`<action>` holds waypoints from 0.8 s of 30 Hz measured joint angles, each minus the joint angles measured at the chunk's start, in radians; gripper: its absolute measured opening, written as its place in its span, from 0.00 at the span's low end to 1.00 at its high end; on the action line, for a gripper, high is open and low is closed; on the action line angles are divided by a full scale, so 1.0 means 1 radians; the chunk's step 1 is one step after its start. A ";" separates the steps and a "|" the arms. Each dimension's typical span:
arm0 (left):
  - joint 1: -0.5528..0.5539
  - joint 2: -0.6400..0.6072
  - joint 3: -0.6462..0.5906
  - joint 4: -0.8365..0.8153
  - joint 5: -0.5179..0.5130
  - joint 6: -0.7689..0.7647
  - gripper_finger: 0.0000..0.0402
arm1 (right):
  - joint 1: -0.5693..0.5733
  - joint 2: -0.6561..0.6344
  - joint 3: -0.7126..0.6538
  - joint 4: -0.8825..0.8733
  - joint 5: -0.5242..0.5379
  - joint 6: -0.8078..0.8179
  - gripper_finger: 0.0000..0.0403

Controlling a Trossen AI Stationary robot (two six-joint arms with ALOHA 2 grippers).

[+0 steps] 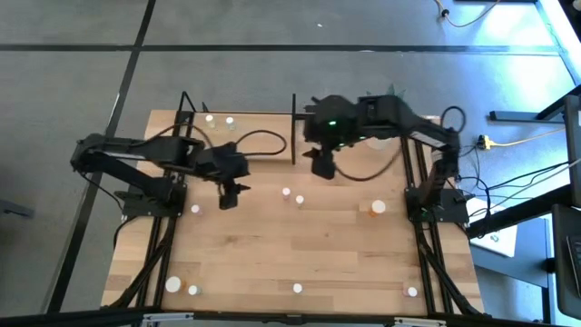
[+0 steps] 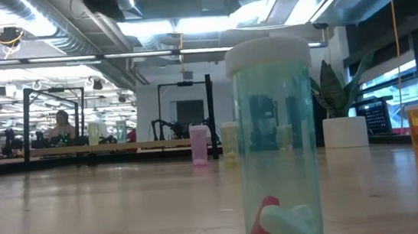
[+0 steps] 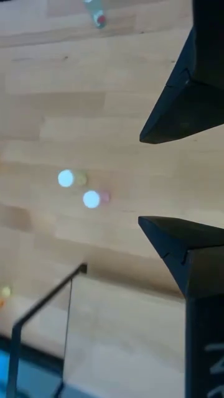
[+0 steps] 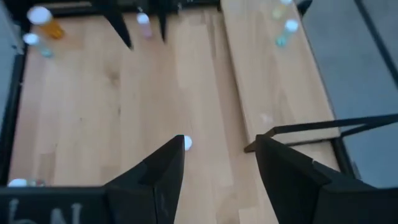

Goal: Pick and place medicine bottles onto shelf by color
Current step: Put the top right pink pill bottle on the shelf

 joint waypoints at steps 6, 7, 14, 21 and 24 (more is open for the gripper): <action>0.069 0.127 0.000 0.124 0.069 0.146 0.48 | 0.034 -0.081 0.000 0.001 -0.009 -0.093 0.49; 0.082 0.150 0.000 0.140 0.089 0.172 0.48 | 0.040 -0.088 0.000 0.002 -0.008 -0.110 0.49; 0.161 0.301 0.000 0.225 0.207 0.276 0.48 | 0.074 -0.109 0.000 -0.003 -0.010 -0.175 0.49; 0.181 0.437 0.000 0.292 0.299 0.316 0.48 | 0.084 -0.109 0.000 -0.007 -0.011 -0.184 0.49; 0.175 0.476 0.000 0.324 0.300 0.331 0.48 | 0.084 -0.109 0.000 -0.007 -0.011 -0.184 0.49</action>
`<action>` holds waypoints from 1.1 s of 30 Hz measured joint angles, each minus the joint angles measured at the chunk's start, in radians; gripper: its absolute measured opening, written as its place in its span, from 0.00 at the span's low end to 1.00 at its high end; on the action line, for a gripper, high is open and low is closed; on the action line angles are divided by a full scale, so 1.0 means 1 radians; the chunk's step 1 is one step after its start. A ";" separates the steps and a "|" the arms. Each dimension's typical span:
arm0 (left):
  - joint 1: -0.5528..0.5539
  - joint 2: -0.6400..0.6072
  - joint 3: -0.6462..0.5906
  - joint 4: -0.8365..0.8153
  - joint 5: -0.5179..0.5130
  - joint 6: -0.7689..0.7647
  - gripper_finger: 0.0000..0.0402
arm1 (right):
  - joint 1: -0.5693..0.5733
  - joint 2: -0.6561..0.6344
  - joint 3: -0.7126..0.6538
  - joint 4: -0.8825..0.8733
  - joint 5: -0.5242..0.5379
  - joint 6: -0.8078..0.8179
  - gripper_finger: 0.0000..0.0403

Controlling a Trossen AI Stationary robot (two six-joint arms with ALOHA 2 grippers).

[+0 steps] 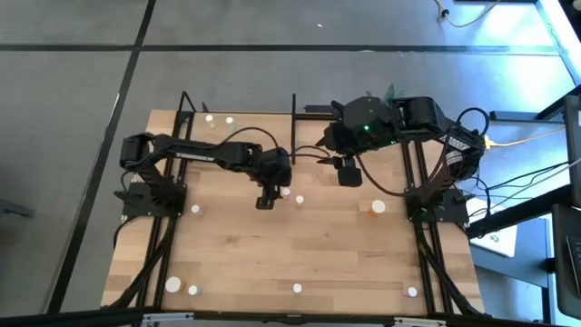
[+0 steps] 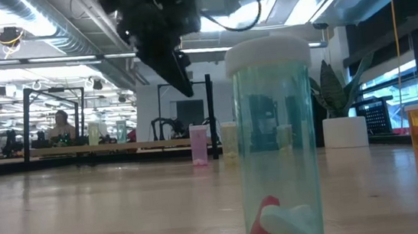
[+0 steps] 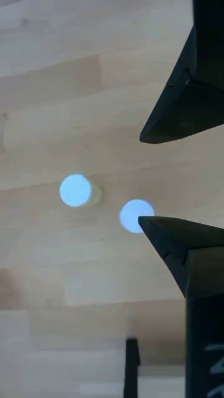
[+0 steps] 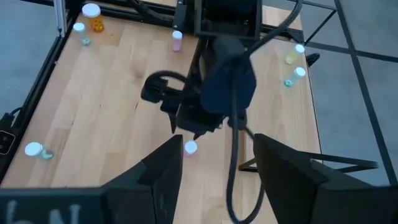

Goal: Pick and place medicine bottles onto shelf by color
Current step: Put the top right pink pill bottle on the shelf

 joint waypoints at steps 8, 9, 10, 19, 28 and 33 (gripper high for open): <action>0.001 0.041 0.000 0.046 -0.078 0.039 0.48 | 0.000 0.000 0.000 -0.001 0.000 0.002 0.49; 0.003 0.041 0.000 0.045 -0.073 0.040 0.48 | 0.000 0.000 0.000 -0.001 0.000 0.002 0.49; 0.003 0.041 0.000 0.049 -0.064 0.042 0.48 | 0.000 0.000 0.000 0.000 0.000 0.002 0.49; 0.003 0.062 0.000 0.096 -0.061 0.042 0.48 | 0.000 0.000 0.000 0.000 0.000 0.002 0.49; 0.003 0.108 0.000 0.105 -0.062 0.042 0.48 | 0.000 0.000 0.000 0.000 0.001 0.002 0.49; 0.003 0.111 0.000 0.108 -0.069 0.041 0.48 | 0.000 0.000 -0.001 0.000 0.001 0.002 0.49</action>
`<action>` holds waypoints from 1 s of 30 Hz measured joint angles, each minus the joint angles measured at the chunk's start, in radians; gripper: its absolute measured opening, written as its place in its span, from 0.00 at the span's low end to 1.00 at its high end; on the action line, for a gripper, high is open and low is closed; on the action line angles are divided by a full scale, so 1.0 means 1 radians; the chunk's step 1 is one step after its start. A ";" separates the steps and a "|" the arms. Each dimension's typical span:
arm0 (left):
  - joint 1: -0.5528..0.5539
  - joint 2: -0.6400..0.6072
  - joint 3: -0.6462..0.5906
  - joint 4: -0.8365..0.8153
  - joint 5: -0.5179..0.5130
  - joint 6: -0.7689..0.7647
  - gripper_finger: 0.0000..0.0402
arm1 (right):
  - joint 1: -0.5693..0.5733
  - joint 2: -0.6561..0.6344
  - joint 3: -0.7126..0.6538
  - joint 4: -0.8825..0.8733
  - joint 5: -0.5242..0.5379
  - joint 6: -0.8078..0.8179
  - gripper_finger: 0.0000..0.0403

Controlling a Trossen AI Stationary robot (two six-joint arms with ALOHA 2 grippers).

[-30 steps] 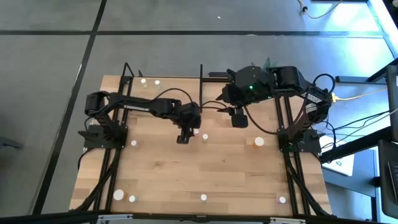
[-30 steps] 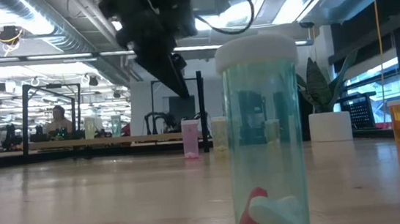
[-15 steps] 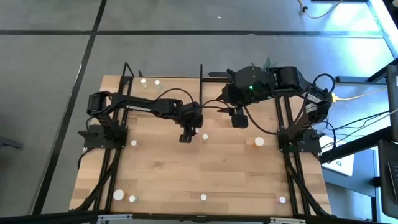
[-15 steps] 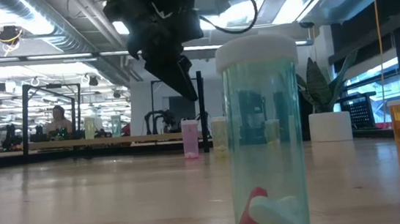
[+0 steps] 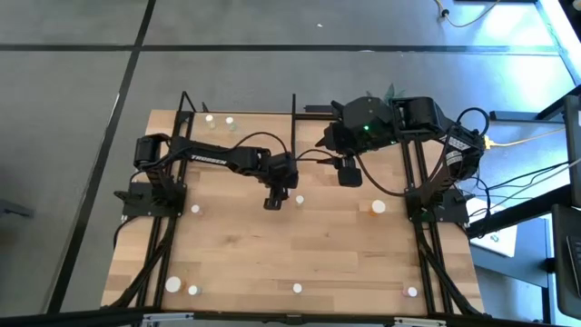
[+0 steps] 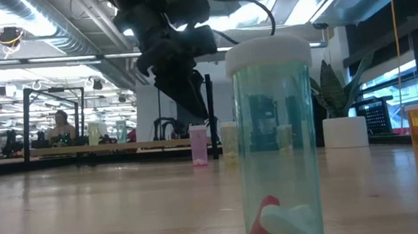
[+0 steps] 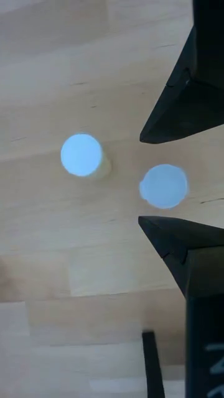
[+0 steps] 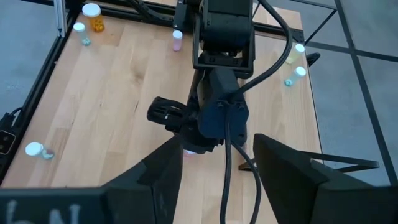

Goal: Pick and place medicine bottles onto shelf by color
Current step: Put the top right pink pill bottle on the shelf

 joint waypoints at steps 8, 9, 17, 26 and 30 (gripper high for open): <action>0.000 0.000 0.000 0.000 -0.002 -0.002 0.48 | 0.000 0.000 0.000 0.000 0.001 -0.002 0.49; 0.000 0.000 0.000 0.000 -0.002 -0.002 0.48 | 0.000 0.000 0.000 0.000 0.001 -0.002 0.49; 0.000 0.000 0.000 0.000 -0.010 0.000 0.48 | 0.000 0.000 0.000 0.000 0.001 -0.002 0.49; 0.000 0.000 0.000 0.000 -0.049 -0.001 0.48 | 0.000 0.000 0.000 0.000 0.001 -0.003 0.49; -0.002 0.000 0.000 -0.001 -0.046 -0.005 0.48 | 0.000 0.000 0.000 0.000 0.001 -0.003 0.49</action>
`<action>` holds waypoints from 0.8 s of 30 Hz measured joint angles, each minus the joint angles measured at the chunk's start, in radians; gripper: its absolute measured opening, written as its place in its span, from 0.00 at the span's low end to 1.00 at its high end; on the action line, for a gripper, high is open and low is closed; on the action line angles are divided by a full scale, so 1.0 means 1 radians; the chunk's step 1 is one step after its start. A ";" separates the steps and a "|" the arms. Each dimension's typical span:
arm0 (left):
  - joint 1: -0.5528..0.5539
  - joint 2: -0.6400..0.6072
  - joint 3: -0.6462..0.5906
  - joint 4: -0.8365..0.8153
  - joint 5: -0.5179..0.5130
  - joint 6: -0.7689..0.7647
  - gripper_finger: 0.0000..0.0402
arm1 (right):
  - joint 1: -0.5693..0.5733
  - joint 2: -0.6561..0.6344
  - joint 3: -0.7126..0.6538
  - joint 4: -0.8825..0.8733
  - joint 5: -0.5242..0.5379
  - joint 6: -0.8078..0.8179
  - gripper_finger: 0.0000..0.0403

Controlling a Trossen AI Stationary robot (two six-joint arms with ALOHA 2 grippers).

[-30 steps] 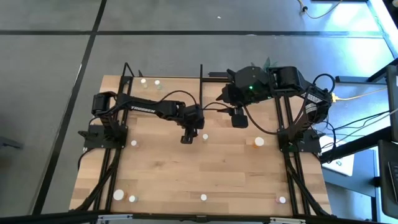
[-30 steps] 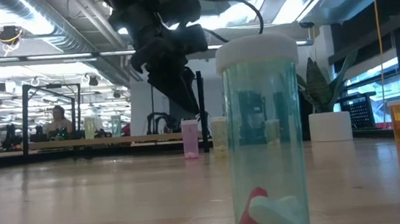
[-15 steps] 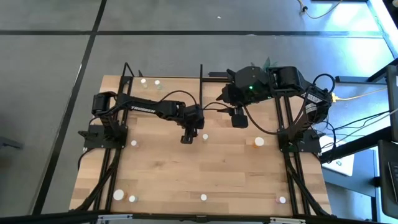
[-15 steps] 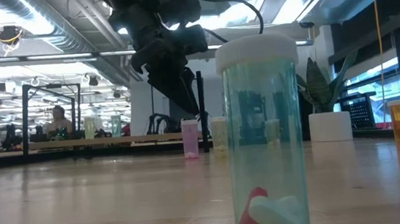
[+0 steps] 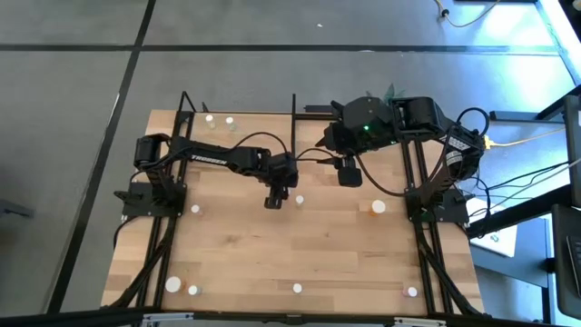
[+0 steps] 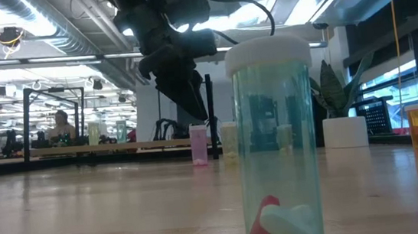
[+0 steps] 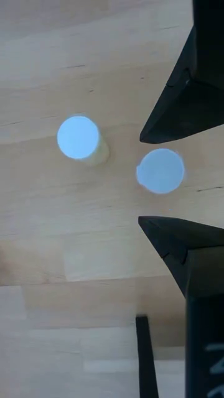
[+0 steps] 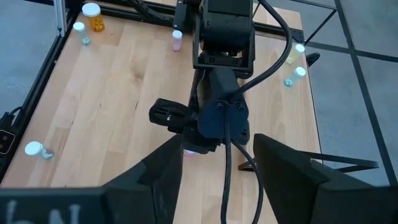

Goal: Pick and place medicine bottles onto shelf by color
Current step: Put the top right pink pill bottle on the shelf

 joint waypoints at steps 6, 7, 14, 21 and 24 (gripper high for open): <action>0.000 0.000 0.000 -0.005 0.016 -0.003 0.48 | 0.000 0.000 0.000 0.000 0.000 0.000 0.49; 0.000 0.000 -0.001 -0.004 0.027 -0.003 0.48 | 0.000 0.000 0.000 0.000 0.000 0.000 0.49; 0.000 0.000 -0.044 0.000 0.026 -0.004 0.48 | 0.000 0.000 0.000 0.000 0.000 0.002 0.49; -0.004 0.000 -0.056 0.008 0.017 -0.003 0.48 | 0.000 0.000 0.000 0.001 0.000 0.003 0.49; -0.004 0.000 -0.056 0.032 0.016 -0.003 0.48 | 0.000 0.000 0.000 0.002 0.000 0.003 0.49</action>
